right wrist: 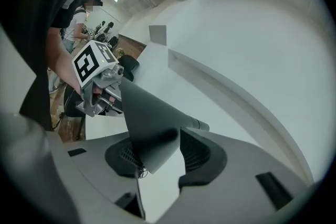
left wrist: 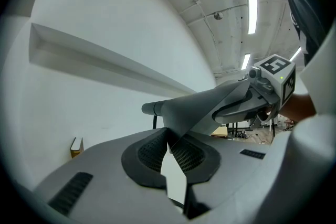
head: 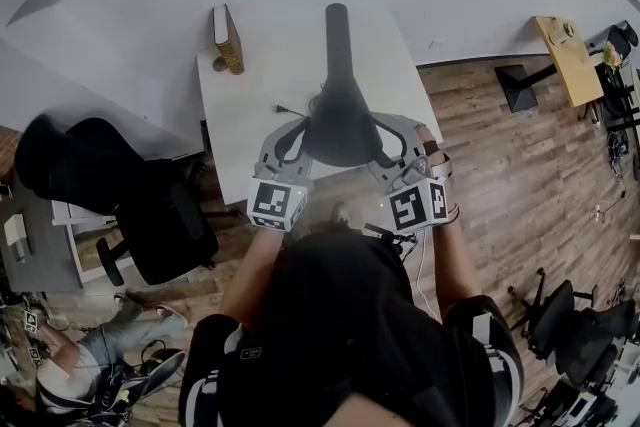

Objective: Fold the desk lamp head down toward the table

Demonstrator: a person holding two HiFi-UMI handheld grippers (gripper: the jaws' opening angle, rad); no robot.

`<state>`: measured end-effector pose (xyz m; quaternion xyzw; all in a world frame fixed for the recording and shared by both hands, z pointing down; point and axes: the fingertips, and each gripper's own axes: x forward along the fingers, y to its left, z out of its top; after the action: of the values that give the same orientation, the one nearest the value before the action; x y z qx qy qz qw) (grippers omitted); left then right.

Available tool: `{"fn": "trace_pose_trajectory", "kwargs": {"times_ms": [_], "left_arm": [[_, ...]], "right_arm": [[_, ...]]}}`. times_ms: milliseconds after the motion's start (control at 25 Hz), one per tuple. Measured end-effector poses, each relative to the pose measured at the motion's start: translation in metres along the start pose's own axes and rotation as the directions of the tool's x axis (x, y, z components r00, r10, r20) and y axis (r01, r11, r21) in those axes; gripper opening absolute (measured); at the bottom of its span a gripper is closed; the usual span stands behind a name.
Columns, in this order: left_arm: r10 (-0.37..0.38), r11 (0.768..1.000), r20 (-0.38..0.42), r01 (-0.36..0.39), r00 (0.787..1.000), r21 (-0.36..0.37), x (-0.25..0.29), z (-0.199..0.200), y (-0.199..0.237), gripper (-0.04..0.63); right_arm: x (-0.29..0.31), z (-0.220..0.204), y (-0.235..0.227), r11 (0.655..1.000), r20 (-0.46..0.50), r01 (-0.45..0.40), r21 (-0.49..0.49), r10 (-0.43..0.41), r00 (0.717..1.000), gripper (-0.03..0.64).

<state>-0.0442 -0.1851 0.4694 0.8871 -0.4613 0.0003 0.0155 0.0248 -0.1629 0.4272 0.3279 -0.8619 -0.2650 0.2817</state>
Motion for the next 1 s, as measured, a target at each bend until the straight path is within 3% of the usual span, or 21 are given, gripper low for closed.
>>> {"fn": "trace_pose_trajectory", "kwargs": {"times_ms": [360, 680, 880, 1000], "left_arm": [[0.000, 1.000, 0.001, 0.000, 1.000, 0.005, 0.002, 0.003, 0.001, 0.038], [-0.062, 0.997, -0.023, 0.063, 0.998, 0.038, -0.007, 0.001, -0.004, 0.051], [-0.092, 0.979, -0.056, 0.101, 0.994, 0.179, -0.017, 0.013, -0.013, 0.145], [-0.091, 0.931, -0.132, 0.132, 0.987, 0.339, -0.021, 0.019, -0.019, 0.184]], "right_arm": [[0.001, 0.000, 0.000, 0.999, -0.004, 0.000, -0.047, -0.001, 1.000, 0.158], [0.001, 0.000, -0.001, 0.999, 0.002, 0.017, -0.040, -0.017, 1.000, 0.152], [-0.001, -0.001, -0.001, 0.999, 0.000, 0.025, -0.048, -0.025, 1.000, 0.149], [0.000, -0.001, -0.001, 0.998, -0.003, 0.024, -0.059, -0.024, 1.000, 0.147]]}}
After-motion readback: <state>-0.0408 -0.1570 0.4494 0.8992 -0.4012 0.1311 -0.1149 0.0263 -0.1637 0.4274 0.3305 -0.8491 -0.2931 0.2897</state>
